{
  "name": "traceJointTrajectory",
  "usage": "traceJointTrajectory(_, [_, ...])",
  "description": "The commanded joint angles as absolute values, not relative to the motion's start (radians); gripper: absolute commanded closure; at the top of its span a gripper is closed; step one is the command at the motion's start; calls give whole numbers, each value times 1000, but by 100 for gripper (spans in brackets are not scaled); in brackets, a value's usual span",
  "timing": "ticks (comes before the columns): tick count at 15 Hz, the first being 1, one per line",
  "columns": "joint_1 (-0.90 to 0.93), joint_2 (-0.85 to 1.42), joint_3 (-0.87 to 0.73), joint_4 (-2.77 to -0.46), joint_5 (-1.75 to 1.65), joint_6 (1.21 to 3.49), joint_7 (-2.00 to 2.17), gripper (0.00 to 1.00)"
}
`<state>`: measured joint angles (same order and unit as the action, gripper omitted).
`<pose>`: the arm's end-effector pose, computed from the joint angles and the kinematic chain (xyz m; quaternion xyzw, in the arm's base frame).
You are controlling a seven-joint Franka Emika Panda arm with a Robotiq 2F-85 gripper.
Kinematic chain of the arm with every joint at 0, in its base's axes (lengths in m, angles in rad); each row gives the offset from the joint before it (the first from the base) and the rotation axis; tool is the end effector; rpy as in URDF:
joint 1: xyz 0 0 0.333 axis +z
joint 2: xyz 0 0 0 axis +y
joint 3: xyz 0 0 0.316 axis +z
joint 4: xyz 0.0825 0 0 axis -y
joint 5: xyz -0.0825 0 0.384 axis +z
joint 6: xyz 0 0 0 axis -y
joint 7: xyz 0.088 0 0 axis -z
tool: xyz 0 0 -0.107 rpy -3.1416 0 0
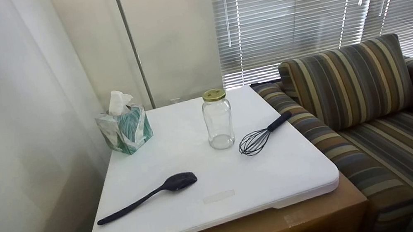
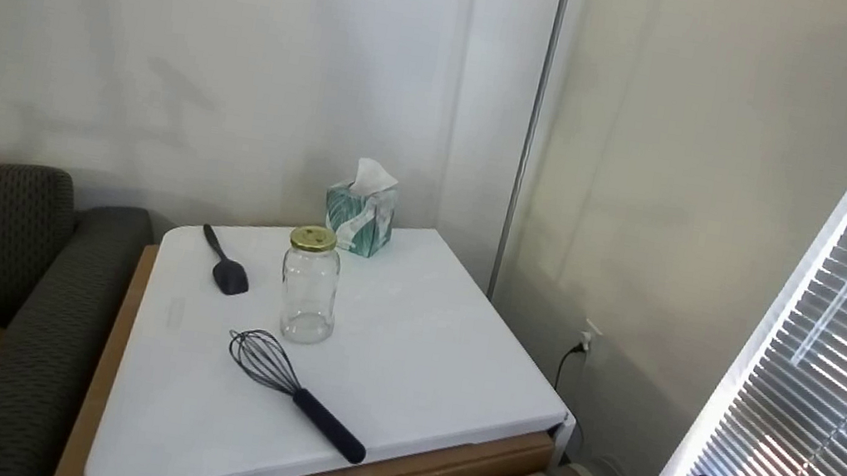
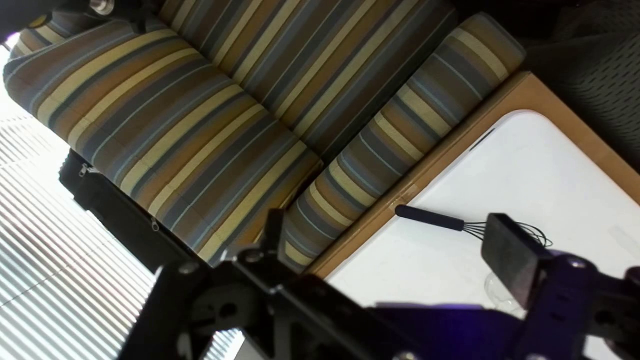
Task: Remove the lid from the jar and put it on the table
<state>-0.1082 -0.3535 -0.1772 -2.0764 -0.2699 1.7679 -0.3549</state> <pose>0.4271 -0.1602 0.5774 0.9926 0.0630 -0.0121 0.1035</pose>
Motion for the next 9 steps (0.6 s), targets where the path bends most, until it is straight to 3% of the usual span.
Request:
traceJointTrajectory(1, [-107,-353,-178,-2074,-270,1766,-355,0])
traceJointTrajectory(9, [-107,-344,-179,-2072,-267,1772,-354,0])
